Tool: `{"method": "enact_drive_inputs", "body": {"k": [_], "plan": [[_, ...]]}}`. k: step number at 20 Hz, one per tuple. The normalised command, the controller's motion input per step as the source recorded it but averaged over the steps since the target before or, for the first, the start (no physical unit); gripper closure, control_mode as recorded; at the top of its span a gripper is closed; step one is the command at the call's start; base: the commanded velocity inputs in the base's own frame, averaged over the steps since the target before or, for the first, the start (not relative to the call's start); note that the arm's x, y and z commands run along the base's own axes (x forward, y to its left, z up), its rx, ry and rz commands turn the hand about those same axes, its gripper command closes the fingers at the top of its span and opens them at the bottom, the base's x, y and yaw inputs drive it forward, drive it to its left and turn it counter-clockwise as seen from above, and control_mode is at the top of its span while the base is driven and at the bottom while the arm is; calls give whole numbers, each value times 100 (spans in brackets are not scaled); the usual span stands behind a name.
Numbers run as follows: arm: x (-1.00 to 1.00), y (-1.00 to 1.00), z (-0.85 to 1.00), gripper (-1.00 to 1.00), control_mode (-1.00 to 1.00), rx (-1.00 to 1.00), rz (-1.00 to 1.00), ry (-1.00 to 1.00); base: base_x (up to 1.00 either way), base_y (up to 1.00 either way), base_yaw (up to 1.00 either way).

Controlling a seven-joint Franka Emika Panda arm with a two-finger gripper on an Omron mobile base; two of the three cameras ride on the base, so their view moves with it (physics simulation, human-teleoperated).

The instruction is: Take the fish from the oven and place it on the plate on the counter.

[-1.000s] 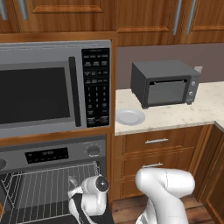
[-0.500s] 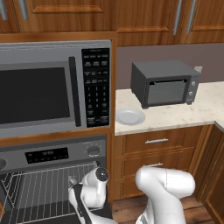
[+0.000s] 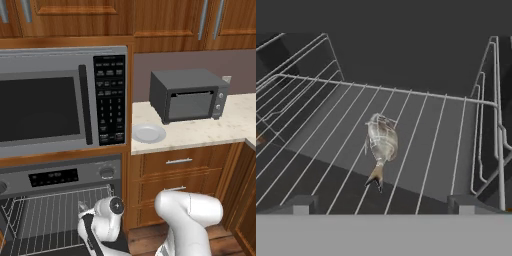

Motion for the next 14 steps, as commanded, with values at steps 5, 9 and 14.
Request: {"method": "enact_drive_inputs", "body": {"k": [5, 9, 14], "plan": [[12, 1, 0, -100, -100, 5, -19, 1, 0, 0, 0], [38, 2, 1, -100, -100, 0, -23, 19, 0, 0, 0], [23, 6, -5, -100, -100, 0, -14, 9, 0, 0, 0]]}}
